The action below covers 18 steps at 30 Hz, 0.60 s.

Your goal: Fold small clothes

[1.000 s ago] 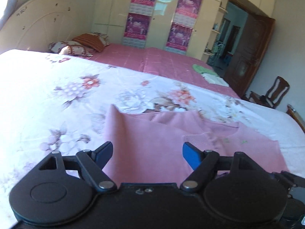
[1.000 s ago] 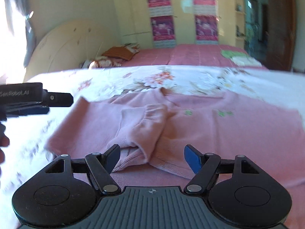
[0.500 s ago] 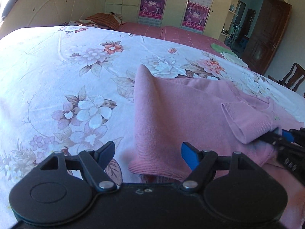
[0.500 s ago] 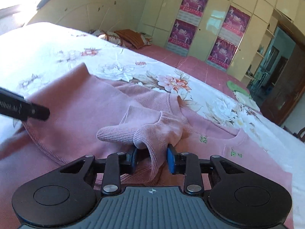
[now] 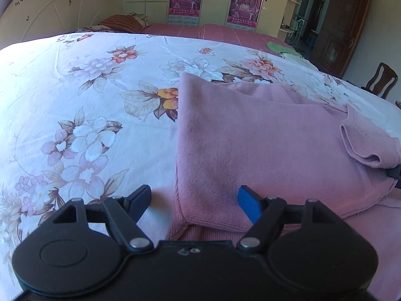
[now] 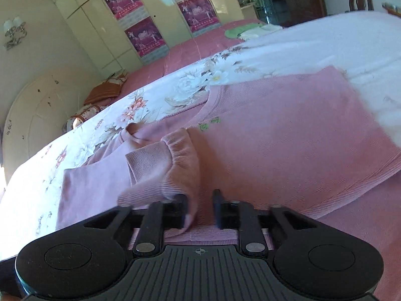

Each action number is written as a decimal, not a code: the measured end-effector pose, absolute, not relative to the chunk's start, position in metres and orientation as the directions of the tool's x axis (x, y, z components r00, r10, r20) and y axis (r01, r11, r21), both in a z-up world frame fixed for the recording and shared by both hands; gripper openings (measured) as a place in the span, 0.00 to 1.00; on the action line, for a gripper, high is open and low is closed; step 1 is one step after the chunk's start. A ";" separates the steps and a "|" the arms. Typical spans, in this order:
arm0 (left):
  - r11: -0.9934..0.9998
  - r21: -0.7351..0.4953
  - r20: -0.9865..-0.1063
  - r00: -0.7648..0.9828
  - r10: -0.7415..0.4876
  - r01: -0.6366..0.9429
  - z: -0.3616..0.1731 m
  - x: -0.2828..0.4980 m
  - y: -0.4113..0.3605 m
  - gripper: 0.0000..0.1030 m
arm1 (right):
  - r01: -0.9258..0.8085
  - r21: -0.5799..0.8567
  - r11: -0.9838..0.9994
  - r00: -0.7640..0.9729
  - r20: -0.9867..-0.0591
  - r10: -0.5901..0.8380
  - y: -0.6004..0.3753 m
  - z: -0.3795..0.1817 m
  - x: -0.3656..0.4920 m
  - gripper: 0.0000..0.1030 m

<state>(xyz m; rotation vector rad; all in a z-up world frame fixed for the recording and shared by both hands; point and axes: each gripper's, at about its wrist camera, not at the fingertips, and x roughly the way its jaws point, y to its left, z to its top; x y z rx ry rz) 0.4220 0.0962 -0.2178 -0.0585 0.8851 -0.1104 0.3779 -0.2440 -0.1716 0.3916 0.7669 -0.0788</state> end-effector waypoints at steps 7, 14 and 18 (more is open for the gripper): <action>0.995 -0.074 -0.777 0.623 -0.095 0.060 -0.219 0.426 0.093 0.75 | 0.102 0.157 0.982 0.771 -0.636 0.021 -0.210 -0.162 0.387 0.63; 0.996 -0.073 -0.778 0.622 -0.094 0.059 -0.220 0.426 0.093 0.76 | 0.344 0.446 0.826 0.718 -0.692 0.075 -0.276 -0.178 0.380 0.12; 0.995 -0.079 -0.777 0.622 -0.101 0.062 -0.219 0.426 0.094 0.75 | 0.346 0.416 0.841 0.698 -0.713 0.066 -0.285 -0.178 0.372 0.12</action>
